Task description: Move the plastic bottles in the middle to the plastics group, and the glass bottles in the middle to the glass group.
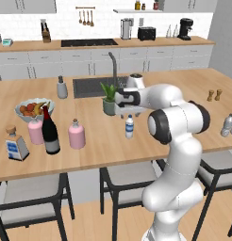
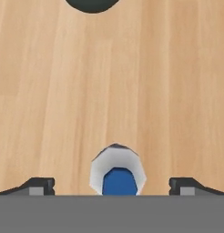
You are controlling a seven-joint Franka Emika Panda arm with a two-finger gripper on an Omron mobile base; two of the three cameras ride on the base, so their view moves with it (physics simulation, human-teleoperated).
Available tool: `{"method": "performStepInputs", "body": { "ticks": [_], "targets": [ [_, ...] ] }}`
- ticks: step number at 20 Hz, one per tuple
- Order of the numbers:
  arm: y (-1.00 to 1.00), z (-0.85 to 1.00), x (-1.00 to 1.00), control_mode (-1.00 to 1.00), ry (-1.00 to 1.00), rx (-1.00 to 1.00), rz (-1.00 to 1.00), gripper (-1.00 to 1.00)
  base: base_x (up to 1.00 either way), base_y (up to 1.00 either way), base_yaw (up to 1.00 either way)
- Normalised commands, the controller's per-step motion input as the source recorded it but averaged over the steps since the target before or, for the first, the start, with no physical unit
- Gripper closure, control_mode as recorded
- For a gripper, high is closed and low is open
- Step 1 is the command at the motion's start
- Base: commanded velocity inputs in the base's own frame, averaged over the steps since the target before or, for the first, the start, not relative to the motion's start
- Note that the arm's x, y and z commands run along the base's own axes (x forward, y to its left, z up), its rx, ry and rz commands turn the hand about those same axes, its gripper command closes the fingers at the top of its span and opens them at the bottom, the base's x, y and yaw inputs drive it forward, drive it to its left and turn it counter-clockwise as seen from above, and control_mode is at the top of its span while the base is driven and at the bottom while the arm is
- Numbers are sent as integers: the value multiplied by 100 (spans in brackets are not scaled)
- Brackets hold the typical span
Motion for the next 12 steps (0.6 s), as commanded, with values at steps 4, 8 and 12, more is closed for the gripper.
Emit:
{"method": "performStepInputs", "body": {
  "ticks": [4,8,12],
  "targets": [
    [-9,-1,-23,-100,1,0,-1,-100,0,0,0],
    [-5,-15,-5,-100,3,0,-1,-100,0,0,0],
    [0,-16,26,-100,0,0,0,-100,0,0,0]
  ]
}}
